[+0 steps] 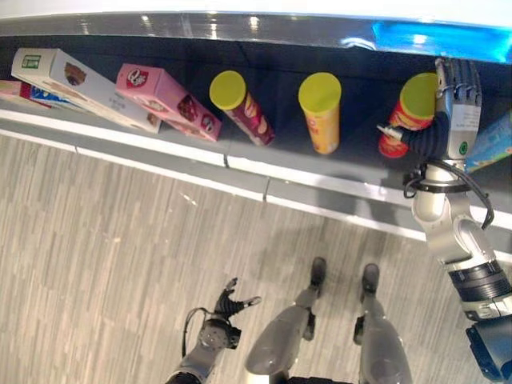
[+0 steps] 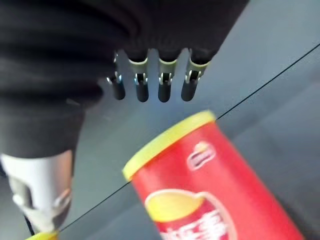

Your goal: Put the goods on the table back onto the shelves and tidy them up.

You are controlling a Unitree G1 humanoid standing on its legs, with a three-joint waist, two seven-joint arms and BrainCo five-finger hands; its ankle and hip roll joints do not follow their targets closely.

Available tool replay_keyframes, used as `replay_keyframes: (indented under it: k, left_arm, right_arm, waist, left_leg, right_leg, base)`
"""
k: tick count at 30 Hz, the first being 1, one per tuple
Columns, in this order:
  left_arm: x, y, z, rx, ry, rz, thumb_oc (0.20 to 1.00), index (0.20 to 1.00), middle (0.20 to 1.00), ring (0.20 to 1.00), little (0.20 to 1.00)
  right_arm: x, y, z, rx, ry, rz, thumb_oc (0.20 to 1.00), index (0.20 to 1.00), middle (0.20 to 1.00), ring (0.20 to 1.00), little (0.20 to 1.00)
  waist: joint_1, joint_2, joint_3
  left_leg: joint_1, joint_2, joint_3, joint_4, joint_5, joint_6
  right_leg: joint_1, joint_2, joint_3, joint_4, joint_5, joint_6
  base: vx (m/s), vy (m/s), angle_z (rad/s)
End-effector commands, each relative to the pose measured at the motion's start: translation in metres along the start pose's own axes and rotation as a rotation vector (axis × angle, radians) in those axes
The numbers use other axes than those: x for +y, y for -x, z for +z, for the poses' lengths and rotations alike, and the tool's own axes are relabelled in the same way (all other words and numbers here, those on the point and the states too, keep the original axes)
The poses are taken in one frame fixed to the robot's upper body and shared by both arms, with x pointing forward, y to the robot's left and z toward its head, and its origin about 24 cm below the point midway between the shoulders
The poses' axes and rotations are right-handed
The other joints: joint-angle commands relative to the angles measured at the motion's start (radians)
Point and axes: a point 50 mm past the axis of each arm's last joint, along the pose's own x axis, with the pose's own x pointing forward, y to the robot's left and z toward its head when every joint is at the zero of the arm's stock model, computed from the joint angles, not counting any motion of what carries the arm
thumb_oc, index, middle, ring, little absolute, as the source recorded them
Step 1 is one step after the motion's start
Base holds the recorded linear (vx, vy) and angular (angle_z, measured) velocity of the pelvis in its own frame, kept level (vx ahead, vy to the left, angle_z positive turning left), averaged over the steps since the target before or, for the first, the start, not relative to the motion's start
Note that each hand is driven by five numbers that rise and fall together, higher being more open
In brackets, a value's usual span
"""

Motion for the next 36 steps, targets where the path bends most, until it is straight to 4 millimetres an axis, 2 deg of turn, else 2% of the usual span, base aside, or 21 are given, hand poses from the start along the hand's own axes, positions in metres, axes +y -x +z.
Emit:
replay_keyframes:
  k: [1,6,8,11,12,17,21,22,23,24,26,27,29,30,36]
  left_arm:
    - [0.007,0.006,-0.019,0.068,-0.04,0.024,1.0,1.0,1.0,1.0,1.0]
    - [0.018,0.01,-0.038,0.157,-0.05,0.042,1.0,1.0,1.0,1.0,1.0]
    - [0.028,0.012,-0.048,0.201,-0.06,0.054,1.0,1.0,1.0,1.0,1.0]
    - [0.031,0.014,-0.052,0.22,-0.064,0.053,1.0,1.0,1.0,1.0,1.0]
    - [0.034,0.015,-0.059,0.255,-0.062,0.056,1.0,1.0,1.0,1.0,1.0]
    - [0.04,0.018,-0.069,0.313,-0.026,0.05,1.0,1.0,1.0,1.0,1.0]
    - [0.041,0.02,-0.074,0.331,-0.006,0.014,1.0,1.0,1.0,1.0,1.0]
    - [0.041,0.02,-0.074,0.331,-0.006,0.014,1.0,1.0,1.0,1.0,1.0]
    - [0.041,0.02,-0.075,0.334,-0.017,-0.002,1.0,1.0,1.0,1.0,1.0]
    - [0.041,0.02,-0.075,0.334,-0.017,-0.002,1.0,1.0,1.0,1.0,1.0]
    - [0.037,0.019,-0.073,0.326,-0.003,-0.022,1.0,1.0,1.0,1.0,1.0]
    - [0.037,0.019,-0.072,0.325,0.005,-0.026,1.0,1.0,1.0,1.0,1.0]
    - [0.038,0.019,-0.073,0.329,0.008,-0.03,1.0,1.0,1.0,1.0,1.0]
    - [0.038,0.02,-0.074,0.333,0.007,-0.036,1.0,1.0,1.0,1.0,1.0]
    - [0.043,0.02,-0.076,0.348,0.014,-0.018,1.0,1.0,1.0,1.0,1.0]
  right_arm:
    - [-0.016,-0.006,0.013,-0.067,-0.091,-0.048,1.0,1.0,1.0,1.0,1.0]
    - [-0.012,0.023,0.012,-0.065,-0.253,0.242,1.0,1.0,1.0,1.0,1.0]
    - [-0.011,0.047,0.006,-0.023,-0.385,0.459,1.0,1.0,1.0,1.0,1.0]
    - [-0.014,0.055,0.004,0.007,-0.452,0.512,1.0,1.0,1.0,1.0,1.0]
    - [-0.015,0.073,0.0,0.07,-0.569,0.623,1.0,1.0,1.0,1.0,1.0]
    - [-0.015,0.115,-0.009,0.267,-0.897,0.869,1.0,1.0,1.0,1.0,1.0]
    - [-0.01,0.157,-0.036,0.463,-0.896,1.113,1.0,1.0,1.0,1.0,1.0]
    - [-0.01,0.157,-0.036,0.463,-0.896,1.113,1.0,1.0,1.0,1.0,1.0]
    - [-0.011,0.188,-0.052,0.623,-0.871,1.207,1.0,1.0,1.0,1.0,1.0]
    - [-0.011,0.188,-0.052,0.623,-0.871,1.207,1.0,1.0,1.0,1.0,1.0]
    - [-0.007,0.216,-0.069,0.761,-0.805,1.228,1.0,1.0,1.0,1.0,1.0]
    - [-0.005,0.248,-0.077,0.925,-0.786,1.235,1.0,1.0,1.0,1.0,1.0]
    - [-0.006,0.277,-0.082,1.046,-0.745,1.253,1.0,1.0,1.0,1.0,1.0]
    - [-0.005,0.307,-0.086,1.18,-0.693,1.259,1.0,1.0,1.0,1.0,1.0]
    - [0.0,0.362,-0.079,1.461,-0.621,1.178,1.0,1.0,1.0,1.0,1.0]
  waist:
    - [-0.004,-0.092,-0.068]
    - [-0.018,-0.151,-0.127]
    - [-0.029,-0.187,-0.163]
    - [-0.033,-0.198,-0.174]
    - [-0.041,-0.215,-0.197]
    - [-0.065,-0.251,-0.245]
    - [-0.07,-0.267,-0.276]
    - [-0.07,-0.267,-0.276]
    - [-0.075,-0.271,-0.287]
    - [-0.075,-0.271,-0.288]
    - [-0.079,-0.274,-0.294]
    - [-0.084,-0.273,-0.302]
    - [-0.086,-0.274,-0.308]
    - [-0.089,-0.274,-0.314]
    - [-0.092,-0.27,-0.327]
  left_leg:
    - [-0.042,0.153,0.089,0.172,-0.169,-0.075]
    - [0.017,0.168,0.105,0.149,-0.176,-0.074]
    - [0.054,0.174,0.114,0.135,-0.178,-0.075]
    - [0.07,0.176,0.118,0.128,-0.179,-0.075]
    - [0.093,0.18,0.129,0.126,-0.184,-0.077]
    - [0.137,0.189,0.153,0.13,-0.201,-0.081]
    - [0.17,0.195,0.171,0.125,-0.211,-0.084]
    - [0.17,0.195,0.171,0.125,-0.211,-0.084]
    - [0.182,0.196,0.175,0.124,-0.215,-0.086]
    - [0.181,0.196,0.175,0.124,-0.215,-0.086]
    - [0.189,0.196,0.177,0.125,-0.217,-0.086]
    - [0.197,0.196,0.18,0.127,-0.222,-0.085]
    - [0.206,0.197,0.182,0.126,-0.226,-0.085]
    - [0.214,0.197,0.184,0.127,-0.229,-0.084]
    - [0.228,0.2,0.187,0.126,-0.234,-0.079]
  right_leg:
    - [-0.022,-0.125,0.031,0.122,-0.133,0.092]
    - [0.033,-0.122,0.015,0.109,-0.13,0.095]
    - [0.065,-0.12,0.001,0.108,-0.131,0.099]
    - [0.077,-0.12,-0.002,0.11,-0.134,0.1]
    - [0.101,-0.119,-0.01,0.113,-0.141,0.102]
    - [0.126,-0.117,0.0,0.127,-0.152,0.104]
    - [0.139,-0.119,0.007,0.135,-0.155,0.105]
    - [0.139,-0.119,0.007,0.135,-0.155,0.105]
    - [0.146,-0.121,0.007,0.141,-0.16,0.105]
    - [0.146,-0.121,0.007,0.141,-0.16,0.105]
    - [0.149,-0.124,0.01,0.147,-0.161,0.105]
    - [0.151,-0.123,0.011,0.154,-0.165,0.103]
    - [0.156,-0.123,0.013,0.158,-0.168,0.103]
    - [0.161,-0.123,0.013,0.161,-0.17,0.102]
    - [0.166,-0.118,0.02,0.165,-0.178,0.099]
  base:
    - [0.05,0.011,-0.12]
    - [0.08,0.003,-0.04]
    - [0.11,0.001,-0.1]
    - [0.08,0.013,0.04]
    - [0.1,0.026,-0.01]
    - [0.09,0.025,-0.05]
    - [0.07,0.007,-0.19]
    - [0.07,-0.004,-0.12]
    - [0.05,-0.005,-0.05]
    - [0.06,-0.008,-0.05]
    - [0.04,-0.008,-0.03]
    - [0.06,-0.019,-0.08]
    - [0.07,-0.036,-0.14]
    - [0.06,-0.041,-0.1]
    - [0.02,-0.018,-0.02]
